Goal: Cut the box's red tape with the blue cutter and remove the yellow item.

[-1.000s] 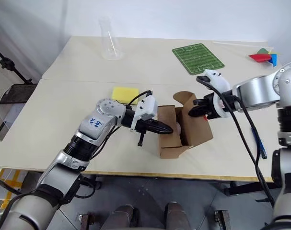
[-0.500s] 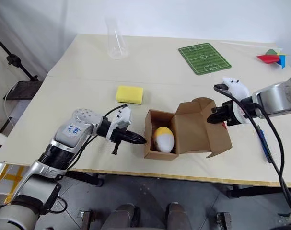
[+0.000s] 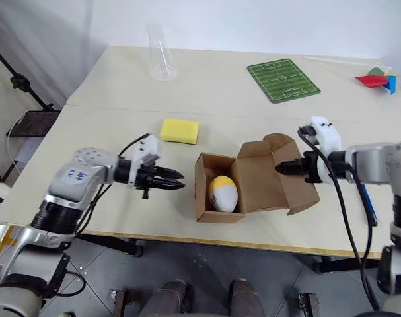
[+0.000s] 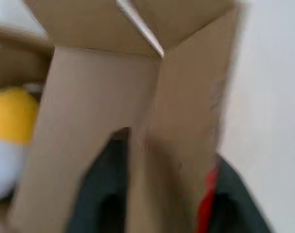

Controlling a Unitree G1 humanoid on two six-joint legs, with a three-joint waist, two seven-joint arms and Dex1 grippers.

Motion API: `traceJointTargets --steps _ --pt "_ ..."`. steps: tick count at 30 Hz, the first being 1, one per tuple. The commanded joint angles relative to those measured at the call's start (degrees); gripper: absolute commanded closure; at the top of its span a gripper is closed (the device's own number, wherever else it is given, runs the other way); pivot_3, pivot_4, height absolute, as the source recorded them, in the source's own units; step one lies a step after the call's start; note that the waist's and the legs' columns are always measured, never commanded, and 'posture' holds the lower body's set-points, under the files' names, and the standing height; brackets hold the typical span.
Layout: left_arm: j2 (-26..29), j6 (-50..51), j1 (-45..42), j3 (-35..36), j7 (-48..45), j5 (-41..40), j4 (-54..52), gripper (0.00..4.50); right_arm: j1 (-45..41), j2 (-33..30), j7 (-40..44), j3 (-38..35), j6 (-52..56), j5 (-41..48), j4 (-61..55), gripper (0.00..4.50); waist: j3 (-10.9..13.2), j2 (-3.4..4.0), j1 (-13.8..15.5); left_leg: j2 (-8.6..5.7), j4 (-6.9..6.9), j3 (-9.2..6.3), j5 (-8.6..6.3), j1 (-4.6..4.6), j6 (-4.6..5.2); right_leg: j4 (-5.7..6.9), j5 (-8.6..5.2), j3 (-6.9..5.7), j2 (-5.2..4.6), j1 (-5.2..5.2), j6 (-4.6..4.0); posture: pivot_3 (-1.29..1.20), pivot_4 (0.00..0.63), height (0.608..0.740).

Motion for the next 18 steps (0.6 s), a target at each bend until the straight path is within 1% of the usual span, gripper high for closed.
traceJointTargets --steps 1,3,5,6,7,8,10,13,15,17,18 --pt "3.07 -3.81 2.94 4.38 -0.98 -1.48 1.20 1.79 11.21 -6.83 13.31 -7.99 -15.78 -6.41 -10.56 1.52 0.01 0.01 0.00 0.00 0.05 0.00 -0.02 0.06 0.03 0.05 0.00 0.00 0.02 0.06 0.00 0.00 0.150 0.740" --pt "5.02 -6.47 4.91 6.96 -1.63 -2.13 2.77 1.28 19.48 -6.72 21.24 -15.07 -26.68 -10.49 -13.13 0.91 0.01 -0.02 0.07 -0.01 0.02 0.00 -0.02 0.07 0.03 -0.02 0.00 0.00 0.03 0.10 0.00 0.00 0.150 0.740" --pt "7.60 -9.43 6.98 9.69 -2.66 -2.58 5.24 0.67 25.33 -4.39 25.88 -22.23 -35.24 -13.54 -14.00 0.23 0.01 -0.02 -0.12 -0.02 0.06 0.06 -0.02 0.13 0.04 -0.02 0.00 0.02 0.04 0.17 0.01 0.00 0.150 0.740" --pt "8.94 -10.78 7.90 10.82 -3.27 -2.58 6.72 0.41 27.61 -3.02 28.11 -24.98 -39.76 -15.12 -14.41 0.01 0.01 -0.02 -0.16 -0.01 0.06 0.12 -0.02 0.17 0.04 0.00 0.00 0.02 0.07 0.18 0.01 0.00 0.150 0.740" --pt "10.16 -12.24 8.66 11.77 -3.81 -2.47 8.45 0.10 29.20 -1.59 30.62 -26.97 -44.08 -15.99 -14.83 0.00 0.01 -0.02 -0.33 0.00 0.07 0.15 -0.01 0.23 0.04 0.03 0.00 0.02 0.07 0.20 0.01 0.00 0.150 0.740" --pt "11.21 -13.56 9.03 12.51 -4.04 -2.17 10.67 0.02 30.13 -0.59 31.89 -28.08 -46.49 -16.19 -15.06 0.00 0.01 -0.02 -0.51 0.04 0.06 0.17 -0.01 0.29 0.03 0.03 0.00 0.03 0.10 0.24 0.01 0.00 0.150 0.740" --pt "12.75 -15.65 9.40 13.64 -4.51 -1.85 14.98 0.02 29.65 1.52 32.68 -28.39 -46.80 -12.57 -15.64 0.00 0.01 -0.01 -0.86 0.05 0.03 0.22 0.02 0.42 0.00 0.08 0.00 0.04 0.10 0.28 0.01 0.00 0.150 0.740" --pt "13.30 -16.40 8.67 14.29 -4.79 -1.98 19.48 0.02 29.37 4.59 30.89 -25.68 -46.06 -9.78 -17.89 0.00 0.01 -0.02 -1.20 0.07 0.04 0.20 0.05 0.62 -0.01 0.07 0.00 0.12 0.07 0.47 0.01 0.00 0.150 0.740" --pt "12.98 -16.86 8.12 13.87 -5.10 -1.86 20.15 0.02 30.89 5.71 32.34 -21.42 -49.87 -13.18 -20.29 0.00 0.01 -0.02 -1.26 0.07 0.03 0.20 0.05 0.64 -0.01 0.09 0.00 0.19 0.06 0.49 0.01 0.00 0.150 0.740" --pt "12.56 -15.90 8.35 13.50 -5.79 -2.79 17.36 0.02 31.22 7.28 32.63 -19.46 -51.63 -12.56 -22.48 0.00 0.01 -0.02 -1.21 0.07 0.03 0.20 0.04 0.63 -0.01 0.21 0.00 0.20 0.06 0.46 0.01 0.00 0.150 0.740" --pt "12.18 -15.94 8.31 13.53 -6.01 -3.36 15.48 0.02 30.93 7.72 32.21 -19.84 -51.35 -11.10 -22.89 0.00 0.02 -0.03 -1.17 0.06 0.03 0.19 0.04 0.62 -0.01 0.24 0.00 0.20 0.05 0.44 0.01 0.00 0.150 0.740"
